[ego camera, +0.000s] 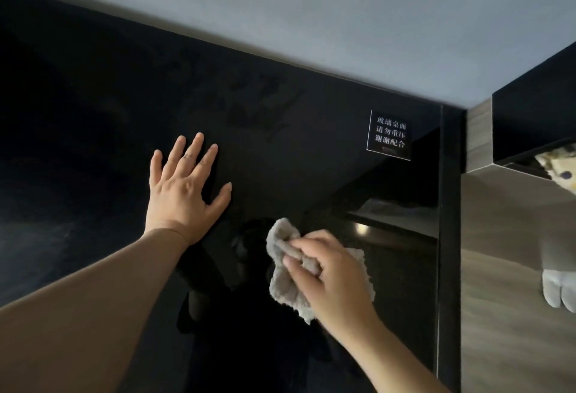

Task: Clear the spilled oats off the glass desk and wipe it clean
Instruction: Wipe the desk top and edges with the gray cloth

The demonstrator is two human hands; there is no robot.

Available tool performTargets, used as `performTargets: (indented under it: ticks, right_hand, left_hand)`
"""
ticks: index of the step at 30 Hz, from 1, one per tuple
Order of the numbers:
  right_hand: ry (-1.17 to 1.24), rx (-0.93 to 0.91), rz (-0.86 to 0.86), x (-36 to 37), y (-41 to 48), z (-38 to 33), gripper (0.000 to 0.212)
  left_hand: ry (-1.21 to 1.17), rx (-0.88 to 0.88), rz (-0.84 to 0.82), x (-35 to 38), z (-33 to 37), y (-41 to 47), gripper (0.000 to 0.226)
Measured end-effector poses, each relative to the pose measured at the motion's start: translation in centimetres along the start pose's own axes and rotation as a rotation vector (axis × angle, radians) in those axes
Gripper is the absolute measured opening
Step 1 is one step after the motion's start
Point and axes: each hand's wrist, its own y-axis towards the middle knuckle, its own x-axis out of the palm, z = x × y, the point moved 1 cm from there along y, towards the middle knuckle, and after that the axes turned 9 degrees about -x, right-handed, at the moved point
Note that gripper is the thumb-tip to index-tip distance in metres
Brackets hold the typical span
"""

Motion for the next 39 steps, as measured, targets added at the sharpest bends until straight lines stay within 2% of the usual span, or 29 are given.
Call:
performTargets:
  ticks: [2, 4, 8, 10, 13, 17, 24, 26, 29, 32, 36, 39]
  right_hand:
    - [-0.054, 0.024, 0.212, -2.0, 1.8, 1.1, 0.029]
    - [-0.199, 0.109, 0.374, -3.6, 4.6, 2.9, 0.028]
    - [-0.414, 0.383, 0.457, -2.5, 8.7, 4.8, 0.036]
    - [-0.531, 0.344, 0.473, -0.5, 8.5, 4.4, 0.034]
    - [-0.558, 0.220, 0.515, 1.6, 5.7, 3.4, 0.016]
    - [-0.507, 0.100, 0.474, 4.2, -1.1, 0.9, 0.013]
    - [-0.149, 0.044, 0.188, 5.3, -7.0, -2.6, 0.012]
    - [-0.144, 0.081, 0.254, 3.7, -6.0, -2.9, 0.017]
    - [-0.333, 0.195, 0.395, 1.6, -2.6, -1.2, 0.015]
    - [-0.445, 0.285, 0.393, 2.4, -0.6, 0.0, 0.018]
    - [-0.482, 0.139, 0.362, 6.7, -5.1, -2.3, 0.014]
    - [-0.348, 0.068, 0.340, 9.0, -9.8, -4.5, 0.018]
  left_hand:
    - [-0.002, 0.002, -0.003, 0.0, -0.1, 0.0, 0.073]
    - [-0.011, 0.006, 0.002, 0.0, -0.1, -0.1, 0.073]
    - [-0.014, 0.017, 0.017, 0.1, -0.2, -0.2, 0.069]
    - [-0.016, 0.019, 0.024, 0.2, -0.2, -0.2, 0.067]
    - [-0.068, 0.043, 0.033, 0.0, -0.3, -0.4, 0.065]
    - [-0.204, 0.130, -0.006, -0.7, -1.2, -1.1, 0.066]
    - [-0.291, 0.228, -0.030, -2.2, -3.6, -7.2, 0.061]
    - [-0.309, 0.215, -0.015, -2.5, -4.5, -10.4, 0.058]
    - [-0.303, 0.286, 0.014, -3.3, -5.3, -15.0, 0.052]
    - [-0.234, 0.390, -0.040, -3.2, -6.3, -18.0, 0.051]
    - [-0.053, 0.321, -0.120, -1.9, -8.0, -19.6, 0.059]
    - [0.002, 0.337, -0.127, -1.6, -8.4, -19.6, 0.060]
